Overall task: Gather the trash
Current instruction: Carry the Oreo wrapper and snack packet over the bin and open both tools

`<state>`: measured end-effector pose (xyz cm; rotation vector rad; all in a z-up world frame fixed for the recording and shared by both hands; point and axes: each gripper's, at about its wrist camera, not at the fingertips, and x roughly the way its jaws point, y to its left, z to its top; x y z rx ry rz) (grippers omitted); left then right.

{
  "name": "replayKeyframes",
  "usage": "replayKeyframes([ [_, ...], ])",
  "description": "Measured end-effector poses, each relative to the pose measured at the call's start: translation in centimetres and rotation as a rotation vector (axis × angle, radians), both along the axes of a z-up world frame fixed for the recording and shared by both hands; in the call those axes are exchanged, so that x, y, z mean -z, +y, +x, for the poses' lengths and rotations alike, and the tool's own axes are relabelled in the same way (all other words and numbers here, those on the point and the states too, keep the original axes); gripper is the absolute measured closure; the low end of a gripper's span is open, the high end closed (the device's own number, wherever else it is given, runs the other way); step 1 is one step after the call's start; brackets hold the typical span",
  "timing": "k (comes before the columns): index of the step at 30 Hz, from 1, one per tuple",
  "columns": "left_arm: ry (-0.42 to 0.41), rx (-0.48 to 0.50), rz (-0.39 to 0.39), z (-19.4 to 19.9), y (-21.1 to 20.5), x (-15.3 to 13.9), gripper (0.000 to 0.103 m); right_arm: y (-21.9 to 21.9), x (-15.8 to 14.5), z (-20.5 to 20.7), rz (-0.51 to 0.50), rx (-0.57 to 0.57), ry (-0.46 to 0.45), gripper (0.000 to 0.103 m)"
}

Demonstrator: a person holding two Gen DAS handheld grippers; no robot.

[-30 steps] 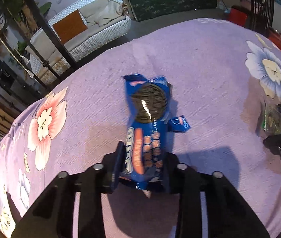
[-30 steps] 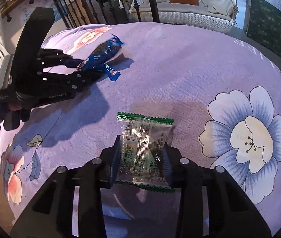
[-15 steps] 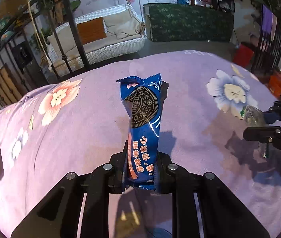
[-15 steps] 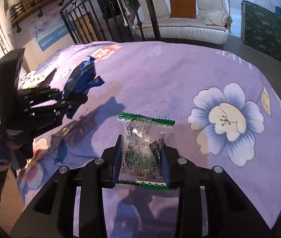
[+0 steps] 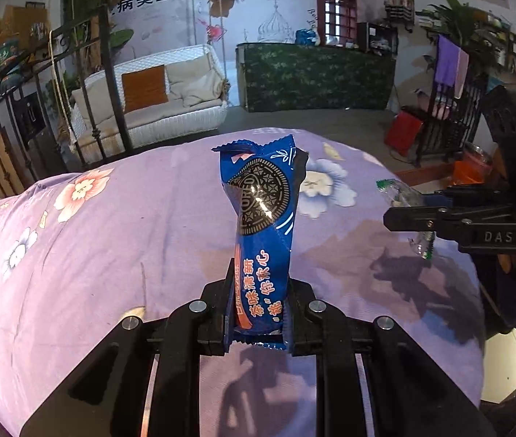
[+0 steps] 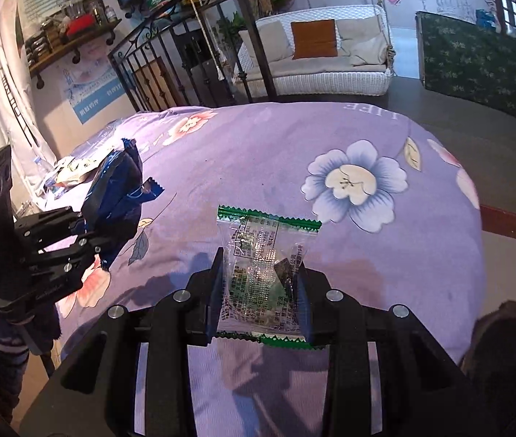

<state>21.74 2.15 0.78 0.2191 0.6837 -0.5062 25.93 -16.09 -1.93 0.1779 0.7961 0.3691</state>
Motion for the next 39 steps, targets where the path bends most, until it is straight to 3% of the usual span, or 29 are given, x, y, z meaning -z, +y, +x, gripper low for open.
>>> replayKeyframes([
  [13, -0.004, 0.118, -0.094, -5.8, -5.9, -0.1, 0.083, -9.3, 0.9, -8.7, 0.025, 0.185, -0.015, 0.068],
  [23, 0.028, 0.249, -0.164, -8.5, -12.1, 0.6, 0.083, -18.1, 4.4, -14.2, 0.013, 0.397, 0.063, 0.068],
  [33, 0.065, 0.344, -0.161, -10.9, -17.3, 2.0, 0.083, -22.3, 8.1, -16.2, -0.033, 0.504, 0.168, 0.067],
  [35, 0.073, 0.357, -0.157, -11.3, -18.1, 2.3, 0.083, -22.8, 8.8, -16.3, -0.043, 0.516, 0.186, 0.065],
  [39, 0.096, 0.374, -0.155, -11.8, -19.4, 3.0, 0.083, -24.2, 10.3, -16.6, -0.051, 0.565, 0.226, 0.046],
])
